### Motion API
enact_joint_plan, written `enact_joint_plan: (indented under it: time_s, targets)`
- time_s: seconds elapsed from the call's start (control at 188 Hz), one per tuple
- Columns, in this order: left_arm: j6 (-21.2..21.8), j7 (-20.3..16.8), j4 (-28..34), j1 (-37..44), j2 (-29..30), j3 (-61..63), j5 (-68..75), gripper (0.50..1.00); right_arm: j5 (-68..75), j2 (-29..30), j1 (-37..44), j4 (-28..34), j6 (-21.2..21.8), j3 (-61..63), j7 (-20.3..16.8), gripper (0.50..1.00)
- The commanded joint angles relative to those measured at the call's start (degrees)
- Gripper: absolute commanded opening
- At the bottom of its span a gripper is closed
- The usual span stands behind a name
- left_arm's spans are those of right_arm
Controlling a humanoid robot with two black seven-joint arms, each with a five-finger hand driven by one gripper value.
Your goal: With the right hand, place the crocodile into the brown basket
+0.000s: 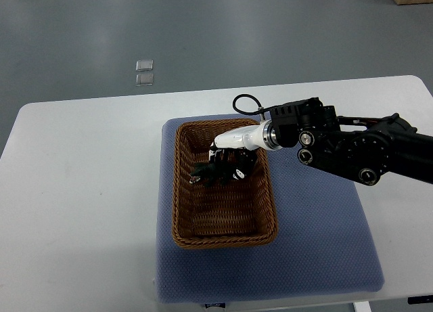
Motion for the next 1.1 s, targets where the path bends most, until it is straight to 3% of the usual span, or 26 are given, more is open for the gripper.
enact_joint_plan:
  time_s: [0.0, 0.25, 0.447, 0.676, 0.83, 0.984, 1.096]
  targets:
    - [0.0, 0.0, 0.1, 0.0, 0.0, 0.0, 0.0, 1.0, 0.1, 0.0, -0.1, 0.0, 0.0, 0.3, 0.0, 0.905]
    - [0.0, 0.0, 0.1, 0.0, 0.0, 0.1, 0.0, 1.0, 1.0, -1.6, 0.0, 0.0, 0.1, 2.1, 0.2, 0.924]
    - [0.0, 0.0, 0.0, 0.0, 0.0, 0.1, 0.0, 1.0, 4.3, -2.1, -4.1, -0.4, -0.2, 17.4, 3.2, 0.924]
    - [0.0, 0.0, 0.2, 0.0, 0.0, 0.0, 0.0, 1.0, 28.9, -0.9, -18.1, -2.3, -4.7, 40.7, 4.3, 0.924]
    - [0.0, 0.1, 0.0, 0.0, 0.0, 0.0, 0.0, 1.0, 47.4, 4.1, -25.1, -5.1, -8.1, 52.7, 9.2, 0.924]
    - [0.0, 0.1, -0.1, 0.0, 0.0, 0.0, 0.0, 1.0, 62.0, 7.2, -28.1, -10.6, -9.6, 60.2, 13.6, 0.924]
    - [0.0, 0.1, 0.0, 0.0, 0.0, 0.0, 0.0, 1.0, 71.3, 7.3, -28.7, -13.8, -9.2, 61.2, 14.3, 0.924]
